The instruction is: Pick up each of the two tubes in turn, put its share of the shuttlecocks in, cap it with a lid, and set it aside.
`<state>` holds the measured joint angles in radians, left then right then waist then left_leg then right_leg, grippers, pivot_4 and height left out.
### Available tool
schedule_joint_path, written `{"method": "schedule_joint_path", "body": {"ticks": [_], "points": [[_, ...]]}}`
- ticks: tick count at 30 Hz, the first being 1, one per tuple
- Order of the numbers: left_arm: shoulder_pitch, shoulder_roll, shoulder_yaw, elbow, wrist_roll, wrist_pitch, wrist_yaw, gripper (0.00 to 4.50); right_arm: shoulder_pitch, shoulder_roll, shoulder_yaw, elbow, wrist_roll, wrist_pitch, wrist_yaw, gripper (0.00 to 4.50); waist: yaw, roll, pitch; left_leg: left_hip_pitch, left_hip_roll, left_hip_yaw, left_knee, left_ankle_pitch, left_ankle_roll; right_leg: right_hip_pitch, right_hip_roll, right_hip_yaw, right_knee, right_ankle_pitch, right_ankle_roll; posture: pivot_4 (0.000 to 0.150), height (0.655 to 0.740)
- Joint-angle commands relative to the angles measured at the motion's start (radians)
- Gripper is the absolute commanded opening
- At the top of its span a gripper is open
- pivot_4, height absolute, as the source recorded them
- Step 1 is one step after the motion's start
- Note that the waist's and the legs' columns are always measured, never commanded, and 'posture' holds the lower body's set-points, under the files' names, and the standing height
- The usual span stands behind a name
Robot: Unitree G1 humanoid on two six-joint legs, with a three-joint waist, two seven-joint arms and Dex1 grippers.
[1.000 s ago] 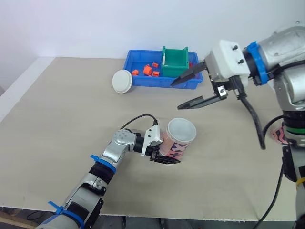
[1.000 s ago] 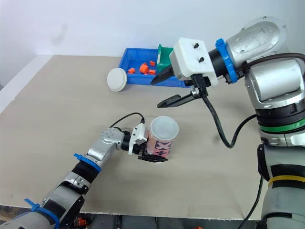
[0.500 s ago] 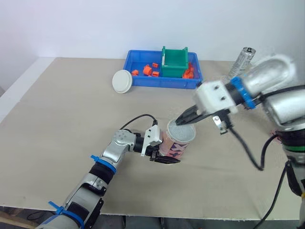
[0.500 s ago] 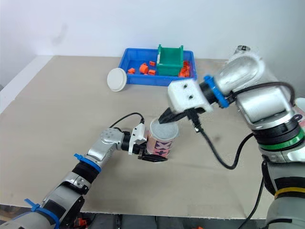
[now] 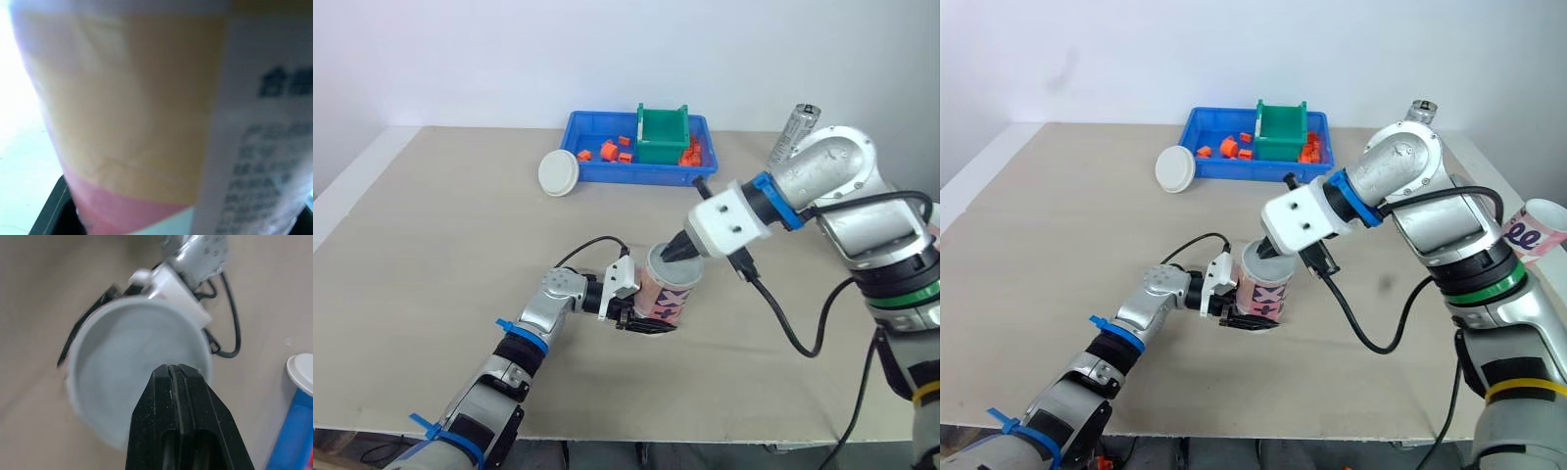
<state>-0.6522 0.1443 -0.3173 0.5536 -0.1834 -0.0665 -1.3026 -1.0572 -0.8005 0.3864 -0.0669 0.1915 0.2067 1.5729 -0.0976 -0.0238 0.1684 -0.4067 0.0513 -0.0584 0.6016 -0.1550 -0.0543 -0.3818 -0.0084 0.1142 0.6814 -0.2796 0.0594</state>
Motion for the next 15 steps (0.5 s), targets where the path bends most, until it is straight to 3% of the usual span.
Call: {"method": "schedule_joint_path", "body": {"ticks": [1,3,4,7,9,15], "points": [[0.019,0.013,-0.018,0.027,0.029,0.012,-0.007,3.07,-0.037,-0.016,-0.112,0.022,0.073,0.09,-0.014,0.91,0.001,0.001,0.002,-0.001,0.0,0.0,0.0,0.0,0.0,-0.001,0.0,0.0,0.0,0.0,0.0,0.15,0.7355],[0.021,0.01,-0.014,0.027,0.025,0.008,-0.01,3.07,-0.026,-0.035,-0.153,0.012,0.109,0.151,-0.028,1.67,0.005,0.001,0.002,-0.005,-0.001,0.0,0.0,0.0,0.0,-0.002,0.0,0.001,0.0,-0.001,0.001,0.15,0.7355],[0.021,0.008,-0.011,0.028,0.022,0.002,-0.012,3.07,-0.01,-0.051,-0.193,-0.01,0.149,0.198,-0.035,2.35,0.006,0.001,0.002,-0.006,-0.001,-0.001,0.0,0.0,-0.001,-0.003,0.0,0.001,-0.001,0.0,0.006,0.15,0.7355],[0.02,0.003,-0.006,0.029,0.018,-0.005,-0.015,3.07,0.035,-0.088,-0.287,-0.064,0.231,0.294,-0.064,3.33,0.017,0.001,0.002,-0.01,-0.001,-0.001,0.0,-0.001,-0.001,-0.007,0.0,0.001,-0.001,-0.001,0.007,0.15,0.7355],[0.024,0.003,-0.008,0.025,0.016,-0.016,-0.025,3.07,0.079,-0.114,-0.349,-0.098,0.275,0.353,-0.101,4.26,0.02,0.001,0.002,-0.013,-0.001,-0.002,-0.001,-0.001,-0.001,-0.009,0.0,0.0,-0.001,-0.001,0.007,0.15,0.7355],[0.02,-0.004,0.006,0.018,0.0,-0.018,-0.033,3.07,0.334,-0.196,-0.488,-0.211,0.341,0.467,-0.201,4.39,0.022,0.001,0.002,-0.014,-0.001,-0.001,0.0,-0.002,-0.001,-0.01,0.0,0.0,-0.001,-0.001,0.006,0.15,0.7355]]}}
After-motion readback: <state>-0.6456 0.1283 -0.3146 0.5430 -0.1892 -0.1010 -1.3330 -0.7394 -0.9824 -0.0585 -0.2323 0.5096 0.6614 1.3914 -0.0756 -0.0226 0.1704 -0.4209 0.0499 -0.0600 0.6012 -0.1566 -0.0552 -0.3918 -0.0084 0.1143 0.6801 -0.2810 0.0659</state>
